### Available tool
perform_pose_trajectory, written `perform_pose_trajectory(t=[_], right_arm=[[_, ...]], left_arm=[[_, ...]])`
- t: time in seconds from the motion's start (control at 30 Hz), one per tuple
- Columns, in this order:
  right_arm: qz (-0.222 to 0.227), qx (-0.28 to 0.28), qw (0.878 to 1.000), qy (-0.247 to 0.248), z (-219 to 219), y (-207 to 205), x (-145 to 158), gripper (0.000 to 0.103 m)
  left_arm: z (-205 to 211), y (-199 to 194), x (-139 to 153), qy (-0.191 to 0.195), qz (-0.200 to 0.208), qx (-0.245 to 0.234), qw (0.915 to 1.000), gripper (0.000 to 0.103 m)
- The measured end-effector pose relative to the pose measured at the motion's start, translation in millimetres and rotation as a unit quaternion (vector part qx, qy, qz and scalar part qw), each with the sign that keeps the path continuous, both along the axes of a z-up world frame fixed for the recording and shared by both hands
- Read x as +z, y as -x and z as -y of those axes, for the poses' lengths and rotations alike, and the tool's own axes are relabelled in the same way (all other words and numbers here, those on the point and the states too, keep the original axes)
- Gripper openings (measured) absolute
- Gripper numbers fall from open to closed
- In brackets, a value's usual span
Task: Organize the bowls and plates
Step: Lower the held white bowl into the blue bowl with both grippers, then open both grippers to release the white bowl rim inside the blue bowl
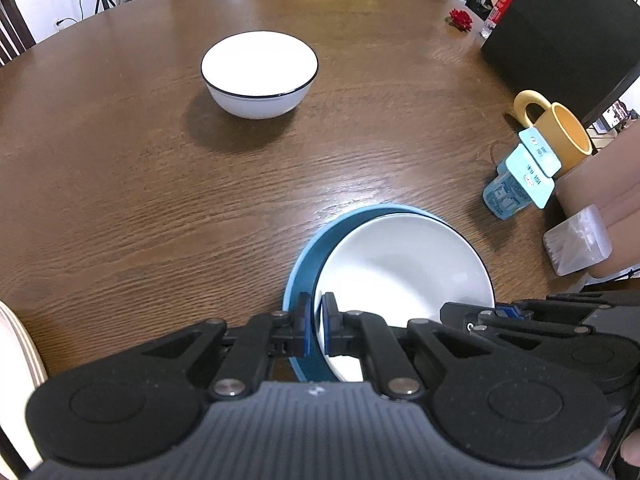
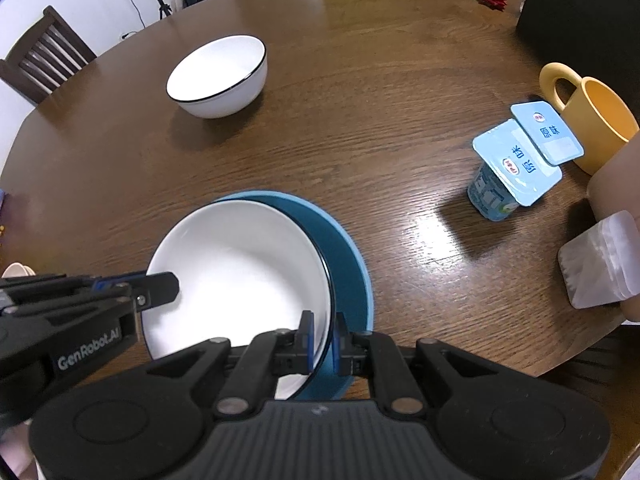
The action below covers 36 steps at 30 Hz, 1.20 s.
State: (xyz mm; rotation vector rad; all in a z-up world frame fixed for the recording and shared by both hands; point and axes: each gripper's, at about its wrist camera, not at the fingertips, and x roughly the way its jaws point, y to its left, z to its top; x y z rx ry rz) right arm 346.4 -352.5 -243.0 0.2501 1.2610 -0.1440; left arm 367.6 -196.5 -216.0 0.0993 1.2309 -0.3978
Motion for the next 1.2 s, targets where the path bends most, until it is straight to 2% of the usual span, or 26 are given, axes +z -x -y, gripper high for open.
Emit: perform_pose_trajectory(t=[0.63, 1.2], right_arm=[[-0.026, 0.02, 0.999, 0.006, -2.9, -12.4, -17.4, 0.009], [-0.038, 0.022, 0.999, 0.001, -2.3, -18.6, -22.6, 0.012]], left_arm=[[9.3, -6.1, -17.7, -0.028, -0.018, -0.017, 0.9993, 0.006], [11.7, -9.2, -17.5, -0.031, -0.025, -0.013, 0.9991, 0.006]])
